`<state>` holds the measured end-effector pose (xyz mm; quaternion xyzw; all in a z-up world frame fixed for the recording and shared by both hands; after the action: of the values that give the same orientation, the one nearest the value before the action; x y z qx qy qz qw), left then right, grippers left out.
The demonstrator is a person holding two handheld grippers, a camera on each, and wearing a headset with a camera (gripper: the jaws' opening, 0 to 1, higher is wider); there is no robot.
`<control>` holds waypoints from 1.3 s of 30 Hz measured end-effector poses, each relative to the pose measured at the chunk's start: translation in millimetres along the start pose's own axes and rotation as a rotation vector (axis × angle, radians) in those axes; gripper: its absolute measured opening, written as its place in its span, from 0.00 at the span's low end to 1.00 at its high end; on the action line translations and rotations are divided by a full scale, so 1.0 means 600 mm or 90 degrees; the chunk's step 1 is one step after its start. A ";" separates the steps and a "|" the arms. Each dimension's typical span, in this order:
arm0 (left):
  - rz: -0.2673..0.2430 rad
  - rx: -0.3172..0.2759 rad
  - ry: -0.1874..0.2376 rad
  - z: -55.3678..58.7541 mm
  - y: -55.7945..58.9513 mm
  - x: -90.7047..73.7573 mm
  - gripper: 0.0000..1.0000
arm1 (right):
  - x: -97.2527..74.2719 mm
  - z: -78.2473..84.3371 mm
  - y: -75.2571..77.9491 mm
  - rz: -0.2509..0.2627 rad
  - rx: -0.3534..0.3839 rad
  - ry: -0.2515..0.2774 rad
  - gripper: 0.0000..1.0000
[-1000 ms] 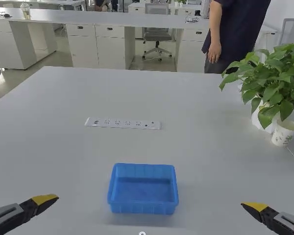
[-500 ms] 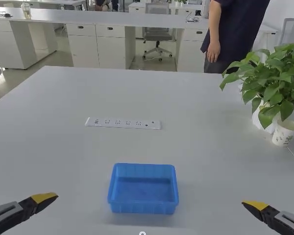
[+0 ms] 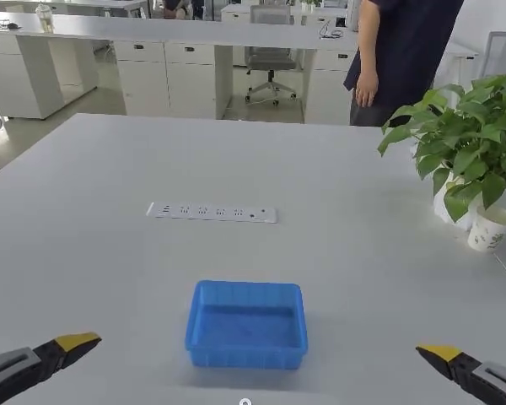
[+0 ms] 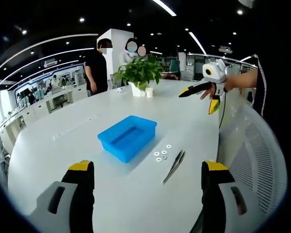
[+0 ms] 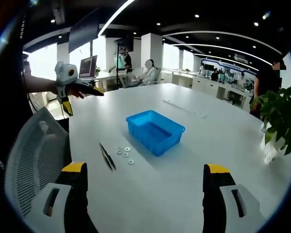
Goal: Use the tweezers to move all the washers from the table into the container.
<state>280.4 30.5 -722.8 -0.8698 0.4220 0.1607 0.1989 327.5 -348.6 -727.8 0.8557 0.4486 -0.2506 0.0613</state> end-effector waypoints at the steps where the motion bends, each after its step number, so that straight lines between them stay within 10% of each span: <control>1: 0.004 0.002 -0.002 0.000 0.000 0.001 0.96 | 0.000 -0.001 0.000 -0.001 -0.002 -0.001 1.00; 39: 0.193 0.124 -0.125 0.030 0.014 0.062 0.49 | 0.057 -0.003 -0.023 -0.131 -0.143 -0.104 0.69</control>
<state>293.9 9.3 -756.7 -0.7530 0.5402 0.2316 0.2959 333.3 -314.9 -741.3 0.7697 0.5528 -0.2724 0.1664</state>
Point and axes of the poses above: the centre of the closed fingertips' face, and the gripper's own axes: x roughly forward along the fingers, y roughly to its right, z roughly out of its underside, the point moved 10 cm from there along -x, roughly backward along the fingers, and after that the axes turned 10 degrees about x, right-handed, at the moved point
